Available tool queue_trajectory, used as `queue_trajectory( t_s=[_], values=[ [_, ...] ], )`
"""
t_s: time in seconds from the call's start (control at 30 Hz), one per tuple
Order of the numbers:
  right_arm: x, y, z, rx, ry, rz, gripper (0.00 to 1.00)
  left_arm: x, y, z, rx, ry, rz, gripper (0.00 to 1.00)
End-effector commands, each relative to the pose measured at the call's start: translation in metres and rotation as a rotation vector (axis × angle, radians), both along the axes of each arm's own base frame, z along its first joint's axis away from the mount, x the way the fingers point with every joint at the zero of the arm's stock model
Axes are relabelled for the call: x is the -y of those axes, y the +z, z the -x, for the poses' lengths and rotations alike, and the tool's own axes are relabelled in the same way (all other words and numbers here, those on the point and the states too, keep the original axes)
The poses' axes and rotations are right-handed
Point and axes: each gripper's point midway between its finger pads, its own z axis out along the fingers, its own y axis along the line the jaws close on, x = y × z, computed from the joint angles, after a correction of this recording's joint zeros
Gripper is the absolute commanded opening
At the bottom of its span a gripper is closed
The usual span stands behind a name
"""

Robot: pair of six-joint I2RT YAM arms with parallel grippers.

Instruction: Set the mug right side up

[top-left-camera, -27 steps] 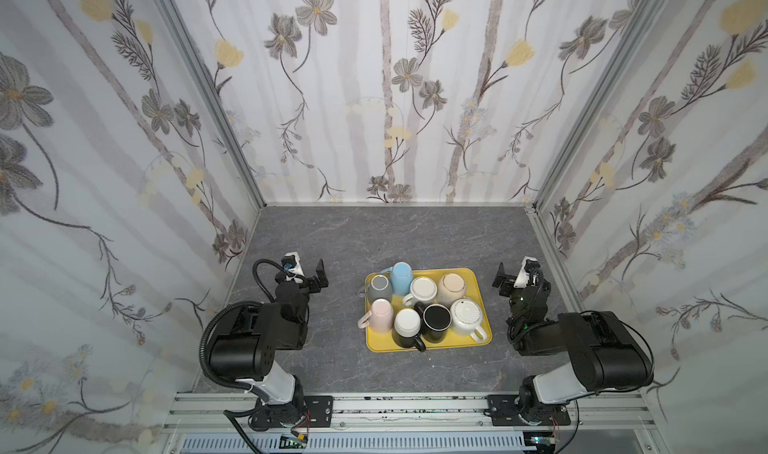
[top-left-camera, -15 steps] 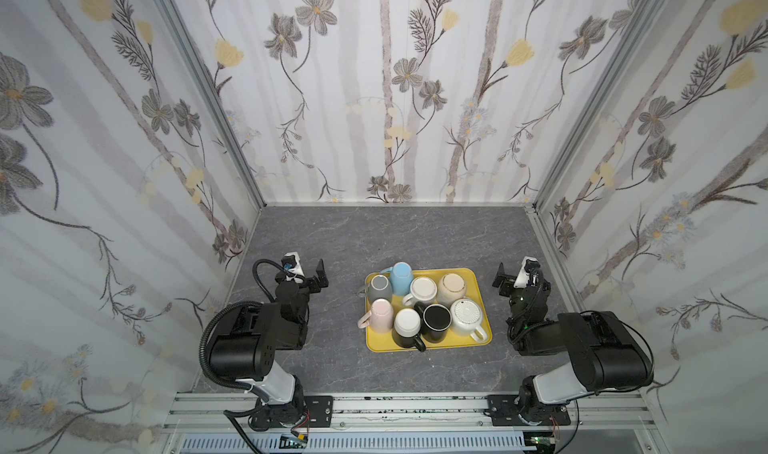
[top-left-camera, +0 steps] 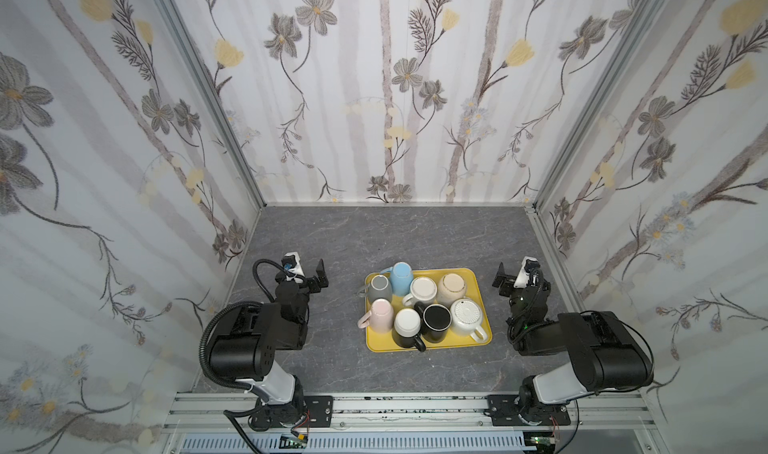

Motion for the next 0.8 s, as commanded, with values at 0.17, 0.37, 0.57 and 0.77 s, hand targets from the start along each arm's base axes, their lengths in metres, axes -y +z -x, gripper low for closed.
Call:
queue_trajectory(
  t_s=[0.17,0.37,0.57,0.77],
  values=[
    [-0.002,0.008,-0.002,0.032,0.009,0.001,1.00,0.000,0.004,-0.001,0.015,-0.002,-0.010,1.00],
    [-0.002,0.008,-0.002,0.030,0.010,0.001,1.00,0.000,0.004,-0.001,0.016,-0.002,-0.009,1.00],
    [-0.002,0.007,-0.001,0.029,0.010,0.001,1.00,-0.001,0.005,0.000,0.018,0.006,-0.012,1.00],
    [-0.003,0.023,0.006,0.068,0.015,0.002,1.00,-0.012,0.026,0.014,0.075,0.083,0.001,1.00]
  ],
)
